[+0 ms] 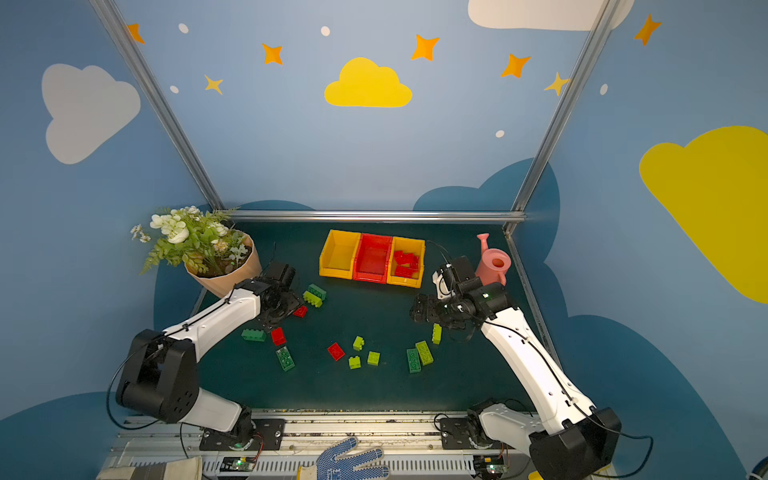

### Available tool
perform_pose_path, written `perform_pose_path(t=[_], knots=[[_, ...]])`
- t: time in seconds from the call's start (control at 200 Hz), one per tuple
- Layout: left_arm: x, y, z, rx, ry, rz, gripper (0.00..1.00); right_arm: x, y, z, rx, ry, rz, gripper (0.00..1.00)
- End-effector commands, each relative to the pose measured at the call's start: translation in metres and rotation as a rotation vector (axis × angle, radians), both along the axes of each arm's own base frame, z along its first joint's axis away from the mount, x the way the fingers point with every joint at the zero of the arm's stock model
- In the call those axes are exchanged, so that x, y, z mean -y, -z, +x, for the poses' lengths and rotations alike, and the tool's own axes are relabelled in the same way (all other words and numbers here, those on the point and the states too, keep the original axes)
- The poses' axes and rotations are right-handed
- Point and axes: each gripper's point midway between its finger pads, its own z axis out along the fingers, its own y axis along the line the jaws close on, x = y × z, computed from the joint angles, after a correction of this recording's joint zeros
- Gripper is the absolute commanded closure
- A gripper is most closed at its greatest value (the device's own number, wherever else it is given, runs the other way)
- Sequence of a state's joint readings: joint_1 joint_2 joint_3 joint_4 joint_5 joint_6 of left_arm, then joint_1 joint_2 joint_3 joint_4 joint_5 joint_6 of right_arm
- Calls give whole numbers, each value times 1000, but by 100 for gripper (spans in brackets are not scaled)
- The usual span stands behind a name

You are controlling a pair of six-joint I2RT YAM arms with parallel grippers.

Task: Sort the legos into containers by color
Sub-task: 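Move the left gripper back and grasp a red brick near the plant pot, then carry the red brick to the yellow bin and release it with the left gripper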

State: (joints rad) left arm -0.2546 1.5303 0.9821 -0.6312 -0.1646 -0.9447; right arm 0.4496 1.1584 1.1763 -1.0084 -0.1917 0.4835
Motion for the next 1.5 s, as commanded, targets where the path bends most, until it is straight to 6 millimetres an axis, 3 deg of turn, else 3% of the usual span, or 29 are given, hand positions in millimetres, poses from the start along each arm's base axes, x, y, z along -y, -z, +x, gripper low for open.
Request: perform_pose_path(t=[0.0, 0.395, 0.646, 0.726, 0.871, 0.981, 1.076, 1.186, 1.266, 1.387, 1.497], knots=[[0, 4, 14, 4, -12, -31, 15, 2, -14, 5, 36, 20, -12, 6], [14, 27, 43, -38, -3, -65, 20, 4, -11, 7, 34, 20, -41, 6], [14, 49, 38, -106, -20, -48, 27, 6, -10, 14, 42, 8, -71, 5], [12, 53, 35, -119, -29, -43, 35, 6, -10, 17, 40, 3, -75, 6], [13, 52, 30, -142, -32, -39, 61, 5, -10, 23, 41, -1, -65, 6], [19, 37, 32, -131, 16, 0, 71, 4, -10, 30, 41, 0, -55, 6], [30, 16, 41, -109, 91, 58, 74, 5, -13, 37, 47, 10, -31, 6], [56, -9, 58, -79, 208, 107, 74, 10, -15, 44, 52, 32, -5, 6], [87, -27, 76, -44, 308, 123, 74, 16, -17, 47, 63, 47, -3, 6], [150, -45, 106, 14, 491, 98, 74, 27, -19, 48, 68, 71, -8, 6], [221, -60, 135, 95, 668, 38, 74, 39, -22, 45, 77, 95, -22, 5]])
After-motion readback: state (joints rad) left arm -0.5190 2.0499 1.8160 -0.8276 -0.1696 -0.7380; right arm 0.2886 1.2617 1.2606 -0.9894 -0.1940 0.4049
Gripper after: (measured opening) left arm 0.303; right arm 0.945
